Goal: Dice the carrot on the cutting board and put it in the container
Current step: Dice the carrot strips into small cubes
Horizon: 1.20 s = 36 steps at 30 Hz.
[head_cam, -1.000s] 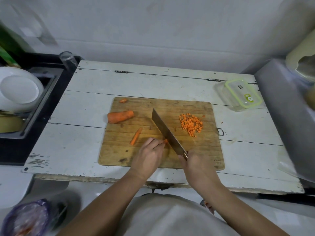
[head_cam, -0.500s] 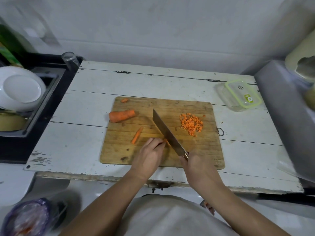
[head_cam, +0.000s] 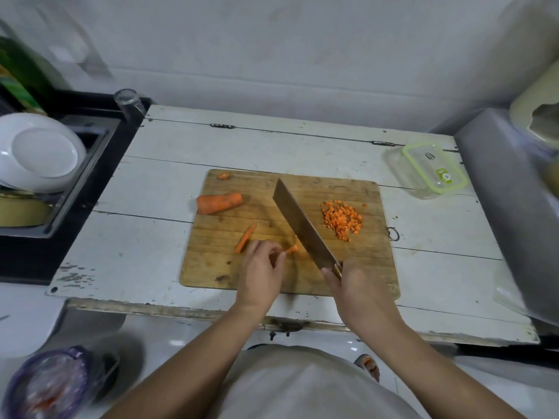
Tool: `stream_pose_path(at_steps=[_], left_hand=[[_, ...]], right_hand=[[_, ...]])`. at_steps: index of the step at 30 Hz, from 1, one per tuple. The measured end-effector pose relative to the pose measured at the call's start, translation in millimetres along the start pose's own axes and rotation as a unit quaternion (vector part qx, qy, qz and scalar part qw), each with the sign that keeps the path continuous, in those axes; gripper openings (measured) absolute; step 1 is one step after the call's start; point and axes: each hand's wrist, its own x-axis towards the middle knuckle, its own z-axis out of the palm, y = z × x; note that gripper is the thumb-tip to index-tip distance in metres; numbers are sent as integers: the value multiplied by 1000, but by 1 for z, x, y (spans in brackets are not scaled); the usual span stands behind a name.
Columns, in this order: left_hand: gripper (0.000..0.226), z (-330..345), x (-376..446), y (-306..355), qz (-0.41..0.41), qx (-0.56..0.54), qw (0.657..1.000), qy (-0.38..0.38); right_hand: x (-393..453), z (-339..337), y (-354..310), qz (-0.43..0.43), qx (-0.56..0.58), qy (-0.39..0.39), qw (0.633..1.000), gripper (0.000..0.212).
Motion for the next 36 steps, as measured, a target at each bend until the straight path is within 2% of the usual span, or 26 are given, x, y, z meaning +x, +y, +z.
stream_pose_path(at_steps=[2,7,12,16,22,27,31,36], left_hand=[[8,1,9,10,-71,3,997,-22],[16,4,26,23,-114,59,990,-62],[17,5,28,20,-108,67,989,-73],[18,0,24,16,-116,23,990,-70],[7,-6,21,18,-119,29,990,-66],[20,1,26,22,-130,35,988,-76],[18,0,28,28,-154,43,984,-82],[25,0,31,29,-145,81,982,-90]], right_hand=[[-2,3,-2,-5,-12,-5,1000,35],[-7,15,-11,-11,-78,-13,997,33],[14,11,-20,11,-7,-33,999,34],[4,3,-7,-1,9,-20,1000,35],[-13,0,-5,-26,-9,0,1000,34],[-15,5,-8,-24,-18,-11,999,31],[-17,9,-7,-11,-22,-23,999,30],[-1,18,-18,-7,-53,-26,998,33]])
